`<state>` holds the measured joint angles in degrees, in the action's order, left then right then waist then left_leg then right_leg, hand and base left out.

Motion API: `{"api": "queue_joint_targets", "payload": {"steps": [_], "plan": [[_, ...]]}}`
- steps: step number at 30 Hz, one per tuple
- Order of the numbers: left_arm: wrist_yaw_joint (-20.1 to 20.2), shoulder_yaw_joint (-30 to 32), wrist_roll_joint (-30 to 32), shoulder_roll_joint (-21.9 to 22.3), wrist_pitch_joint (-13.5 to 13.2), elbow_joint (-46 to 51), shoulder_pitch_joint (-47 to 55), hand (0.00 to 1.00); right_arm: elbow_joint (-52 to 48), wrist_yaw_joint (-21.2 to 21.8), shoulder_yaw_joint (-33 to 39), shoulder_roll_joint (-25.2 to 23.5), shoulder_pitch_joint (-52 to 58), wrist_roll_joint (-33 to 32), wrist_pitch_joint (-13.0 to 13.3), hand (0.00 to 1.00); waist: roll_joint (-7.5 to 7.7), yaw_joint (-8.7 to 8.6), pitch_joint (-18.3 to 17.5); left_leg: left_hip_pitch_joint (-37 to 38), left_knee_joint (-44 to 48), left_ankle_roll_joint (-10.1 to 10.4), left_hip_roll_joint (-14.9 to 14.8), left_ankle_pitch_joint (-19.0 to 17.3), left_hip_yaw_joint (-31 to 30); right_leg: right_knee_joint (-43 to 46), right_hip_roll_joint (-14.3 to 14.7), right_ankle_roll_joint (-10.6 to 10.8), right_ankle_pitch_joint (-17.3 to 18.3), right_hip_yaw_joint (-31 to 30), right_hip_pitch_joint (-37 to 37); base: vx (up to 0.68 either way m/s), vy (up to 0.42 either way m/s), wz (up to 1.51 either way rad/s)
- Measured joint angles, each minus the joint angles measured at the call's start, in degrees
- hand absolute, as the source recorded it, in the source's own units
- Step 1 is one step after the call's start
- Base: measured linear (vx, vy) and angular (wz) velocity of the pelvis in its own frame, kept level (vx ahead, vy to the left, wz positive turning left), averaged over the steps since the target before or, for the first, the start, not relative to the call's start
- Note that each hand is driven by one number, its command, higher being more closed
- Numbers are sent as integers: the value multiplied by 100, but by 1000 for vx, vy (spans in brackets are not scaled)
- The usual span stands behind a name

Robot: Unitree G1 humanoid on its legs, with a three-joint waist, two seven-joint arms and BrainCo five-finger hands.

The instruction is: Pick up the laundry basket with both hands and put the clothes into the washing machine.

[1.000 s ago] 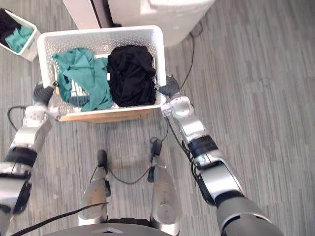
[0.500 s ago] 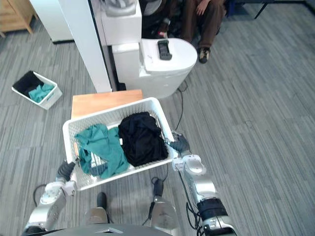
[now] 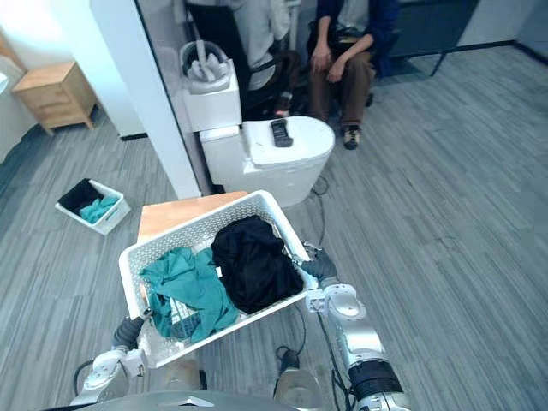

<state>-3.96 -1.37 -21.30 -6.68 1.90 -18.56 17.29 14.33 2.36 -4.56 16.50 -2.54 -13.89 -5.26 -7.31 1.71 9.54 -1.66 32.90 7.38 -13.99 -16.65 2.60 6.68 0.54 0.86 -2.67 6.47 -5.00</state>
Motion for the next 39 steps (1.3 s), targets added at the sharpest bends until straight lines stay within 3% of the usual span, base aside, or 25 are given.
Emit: {"api": "queue_joint_targets", "payload": {"steps": [1,2,4,5,7,11,13,14,15,16,17,18,19,20,21,22,23,25,26,28,31,35,38,39], "plan": [[0,7,0,14,-1,34,26,100,-6,-5,16,-33,-25,0,6,100,8,-35,-22,204,-576,-13,24,-288,32,26,53,55,-77,-144,-159,-165,173,-82],[-4,25,0,-29,5,8,-58,100,25,-25,49,-104,-57,0,-4,100,191,-47,19,303,-921,26,220,-359,179,94,-58,100,-185,-384,-360,-180,187,-79],[-25,37,0,-79,16,10,-52,100,11,-31,97,-193,27,1,-5,100,478,-169,-26,306,-1185,-150,561,-177,372,-70,-275,142,-449,-653,-497,-151,166,-49],[-20,-21,3,-138,19,10,-96,100,-1,-32,161,-224,118,1,-7,100,542,-295,-45,238,-1183,-221,731,-132,407,-234,-425,168,-584,-729,-503,-115,159,-20],[-17,-123,15,-171,19,11,-226,100,-81,-35,369,-252,340,-1,-6,100,573,-391,-47,186,-1184,-334,936,-105,455,-378,-610,199,-677,-809,-506,-75,173,-2],[-18,-208,145,-374,18,12,-447,100,-495,-37,529,-458,776,0,0,100,668,-486,-14,19,-1054,-445,1095,-145,565,-564,-712,284,-809,-1029,-585,-21,133,-14],[-17,-121,312,-494,16,19,-522,100,-496,-39,532,-635,793,31,2,100,840,-442,-32,-173,-829,-464,1100,-229,866,-650,-674,301,-949,-1220,-835,6,67,-54],[-14,-63,360,-510,16,20,-534,100,-491,-40,530,-697,801,34,0,100,918,-422,-14,-215,-706,-476,1089,-254,1016,-641,-663,-1,-890,-1184,-931,0,62,-78],[-18,28,405,-500,27,3,-519,100,-472,-52,521,-744,814,72,-14,100,964,-396,1,-178,-761,-544,1038,-213,1208,-632,-648,-681,-406,-896,-1022,-32,84,-107],[-19,64,416,-441,34,-10,-517,100,-415,-68,479,-738,806,80,-17,100,891,-382,14,4,-1159,-648,835,-21,1479,-529,-659,-925,277,-170,-1036,-47,53,-114],[-13,79,419,-411,29,-12,-515,100,-408,-76,441,-723,777,82,-18,100,848,-356,41,131,-1334,-610,748,18,1688,-140,-673,-816,244,321,-1152,-26,33,-124],[-19,162,414,-400,29,-19,-481,100,-399,-120,384,-726,754,82,-16,100,906,-295,27,284,-1465,-617,706,63,1973,676,-783,-805,206,882,-1314,23,34,-131],[-22,238,409,-391,30,-20,-388,100,-380,-167,291,-781,779,83,-10,100,995,-311,6,458,-1454,-639,771,10,2270,1615,-967,-911,17,1305,-1253,18,71,-145],[-32,312,405,-386,32,-25,-366,100,-342,-174,252,-808,764,86,-1,100,1169,-308,-86,482,-1394,-648,878,-70,2431,1402,-902,-974,-94,1382,-1118,-86,81,-176],[-65,479,394,-267,26,-32,-352,100,-175,-175,176,-800,550,86,6,100,973,-213,-101,517,-1615,-699,694,-41,2761,584,-546,-1079,-479,1133,-1020,-161,35,-173],[-64,513,389,-231,15,-68,-390,100,-127,-179,171,-802,440,86,9,100,979,-235,-88,588,-1816,-700,670,54,3049,799,-531,-939,-227,1276,-1001,-154,22,-170],[-73,497,388,-231,14,-68,-494,100,-27,-181,177,-772,385,85,14,100,934,-275,-76,682,-2012,-700,703,194,3269,1406,-673,-675,389,1629,-921,-62,4,-110],[-74,455,388,-238,16,-76,-466,100,94,-181,151,-735,325,87,16,100,961,-261,-98,695,-2064,-704,708,227,3652,1284,-780,-254,831,1776,-552,-38,-15,-107],[-74,427,387,-237,17,-120,-475,100,95,-182,152,-723,311,87,16,100,960,-258,-96,661,-2066,-705,714,228,3795,922,-732,-198,869,1753,-449,-52,-78,-101],[-71,287,383,-198,27,-277,-526,100,208,-189,159,-616,281,87,15,100,893,-336,-81,650,-2117,-709,705,370,3897,148,-476,-351,379,1543,-256,-42,-106,-62],[-72,123,384,-146,30,-394,-552,100,237,-190,157,-453,298,87,11,100,758,-282,-124,617,-2133,-665,671,449,3869,-729,-192,-397,-155,1166,-59,-30,-115,-68],[-72,91,384,-155,29,-525,-720,100,237,-215,215,-456,370,82,12,100,741,-328,-129,629,-2148,-574,603,502,3874,-937,-29,-454,-291,931,-64,-65,-72,-39],[-72,-32,384,-206,29,-687,-752,100,231,-240,254,-469,497,80,21,100,707,-310,-108,544,-1149,-574,194,370,3830,-860,83,-405,-44,738,94,-35,-49,-31],[-72,-42,383,-214,30,-724,-723,100,205,-242,251,-476,558,79,22,100,672,-303,-89,434,-460,-615,-109,333,3819,-836,162,-442,63,648,171,-22,-88,-50]]}}
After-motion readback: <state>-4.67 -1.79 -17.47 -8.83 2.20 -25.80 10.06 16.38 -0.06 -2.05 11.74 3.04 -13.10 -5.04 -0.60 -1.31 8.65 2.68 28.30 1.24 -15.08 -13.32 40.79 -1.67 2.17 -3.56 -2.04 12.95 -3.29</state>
